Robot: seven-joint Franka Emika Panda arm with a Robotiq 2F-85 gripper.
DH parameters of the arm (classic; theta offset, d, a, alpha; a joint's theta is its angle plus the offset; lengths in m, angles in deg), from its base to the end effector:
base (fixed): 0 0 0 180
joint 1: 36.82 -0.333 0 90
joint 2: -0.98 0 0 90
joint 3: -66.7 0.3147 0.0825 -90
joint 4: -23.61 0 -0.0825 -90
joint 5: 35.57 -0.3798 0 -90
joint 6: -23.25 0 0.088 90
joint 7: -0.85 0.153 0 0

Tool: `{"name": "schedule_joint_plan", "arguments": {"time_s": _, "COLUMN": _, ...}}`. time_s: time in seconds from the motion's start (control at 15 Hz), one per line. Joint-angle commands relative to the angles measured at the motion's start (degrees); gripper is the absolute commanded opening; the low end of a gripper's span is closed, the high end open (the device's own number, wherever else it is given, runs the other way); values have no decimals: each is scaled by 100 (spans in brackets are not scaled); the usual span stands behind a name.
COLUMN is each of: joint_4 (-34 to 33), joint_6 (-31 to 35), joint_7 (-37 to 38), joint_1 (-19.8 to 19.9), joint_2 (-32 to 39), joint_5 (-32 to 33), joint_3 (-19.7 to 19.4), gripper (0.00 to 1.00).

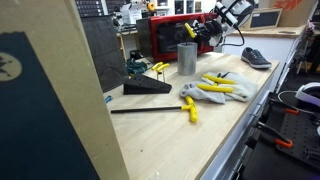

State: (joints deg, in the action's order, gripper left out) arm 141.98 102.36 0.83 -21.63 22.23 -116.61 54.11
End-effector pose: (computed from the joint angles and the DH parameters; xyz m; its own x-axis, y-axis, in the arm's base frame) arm 0.5348 -0.0901 0.2912 0.6100 -0.1689 -0.7742 -0.7594 0.1547 -0.6320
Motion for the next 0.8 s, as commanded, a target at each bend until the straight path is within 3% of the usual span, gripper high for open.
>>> {"name": "schedule_joint_plan", "arguments": {"time_s": 0.0, "joint_4": -6, "joint_6": -121, "joint_7": 66, "joint_1": 67, "joint_2": 78, "joint_5": -47, "joint_3": -90, "gripper": 2}}
{"name": "schedule_joint_plan", "arguments": {"time_s": 0.27, "joint_4": 115, "joint_6": 151, "joint_7": 191, "joint_1": 70, "joint_2": -82, "joint_5": -27, "joint_3": -248, "gripper": 2}}
{"name": "schedule_joint_plan", "arguments": {"time_s": 0.33, "joint_4": 133, "joint_6": 217, "joint_7": 217, "joint_1": 69, "joint_2": -120, "joint_5": -21, "joint_3": -289, "gripper": 12}}
{"name": "schedule_joint_plan", "arguments": {"time_s": 0.4, "joint_4": 157, "joint_6": 333, "joint_7": 255, "joint_1": 48, "joint_2": -170, "joint_5": 6, "joint_3": -333, "gripper": 35}}
{"name": "schedule_joint_plan", "arguments": {"time_s": 0.53, "joint_4": 214, "joint_6": 567, "joint_7": 329, "joint_1": 19, "joint_2": -266, "joint_5": 15, "joint_3": -392, "gripper": 40}}
{"name": "schedule_joint_plan", "arguments": {"time_s": 0.73, "joint_4": 384, "joint_6": 1220, "joint_7": 525, "joint_1": -102, "joint_2": -618, "joint_5": 121, "joint_3": -435, "gripper": 60}}
